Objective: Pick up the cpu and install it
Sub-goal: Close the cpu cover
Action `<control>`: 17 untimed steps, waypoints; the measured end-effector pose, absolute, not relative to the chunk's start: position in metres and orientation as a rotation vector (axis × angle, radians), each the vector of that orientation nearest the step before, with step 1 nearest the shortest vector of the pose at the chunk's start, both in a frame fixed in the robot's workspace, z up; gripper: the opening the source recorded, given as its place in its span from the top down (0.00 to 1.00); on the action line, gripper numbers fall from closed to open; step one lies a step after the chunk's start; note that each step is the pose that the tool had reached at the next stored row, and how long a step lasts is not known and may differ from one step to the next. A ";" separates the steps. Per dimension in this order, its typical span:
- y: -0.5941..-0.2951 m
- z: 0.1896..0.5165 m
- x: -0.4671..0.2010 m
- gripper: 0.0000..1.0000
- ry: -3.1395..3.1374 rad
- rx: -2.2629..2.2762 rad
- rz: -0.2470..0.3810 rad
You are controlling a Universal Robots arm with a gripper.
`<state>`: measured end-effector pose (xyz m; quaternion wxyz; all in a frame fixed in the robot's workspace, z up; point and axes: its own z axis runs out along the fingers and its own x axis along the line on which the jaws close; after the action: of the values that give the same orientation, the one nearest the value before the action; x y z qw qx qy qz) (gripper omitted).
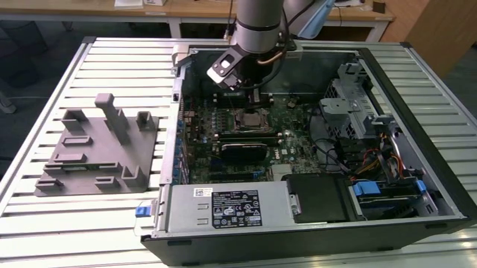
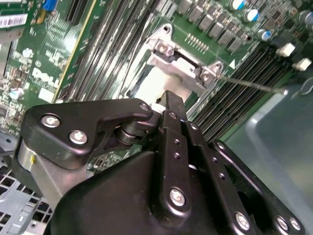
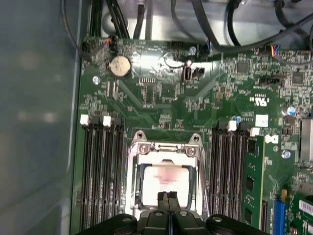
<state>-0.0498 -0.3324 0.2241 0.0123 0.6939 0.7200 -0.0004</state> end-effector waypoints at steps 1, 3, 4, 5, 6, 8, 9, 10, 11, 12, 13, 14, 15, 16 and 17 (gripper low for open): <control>-0.332 0.223 -0.051 0.89 2.244 2.163 -0.001; -0.332 0.222 -0.055 0.89 2.244 2.163 -0.001; -0.332 0.222 -0.057 0.89 2.244 2.163 -0.001; -0.332 0.221 -0.058 0.89 2.244 2.163 -0.001; -0.332 0.221 -0.059 0.89 2.244 2.163 -0.001; -0.332 0.221 -0.059 0.89 2.245 2.163 -0.001; -0.332 0.221 -0.059 0.89 2.244 2.163 -0.001; -0.332 0.221 -0.060 0.89 2.245 2.163 -0.001; -0.332 0.221 -0.060 0.89 2.245 2.163 -0.001; -0.332 0.220 -0.060 0.89 2.245 2.163 -0.001; -0.332 0.219 -0.060 0.89 2.245 2.163 -0.001; -0.332 0.217 -0.060 0.89 2.245 2.163 -0.001; -0.332 0.216 -0.060 0.89 2.245 2.163 -0.001; -0.332 0.215 -0.060 0.89 2.245 2.163 -0.001; -0.332 0.213 -0.061 0.89 2.245 2.163 -0.001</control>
<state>-0.0605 -0.3323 0.2134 0.0122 0.6938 0.7200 -0.0003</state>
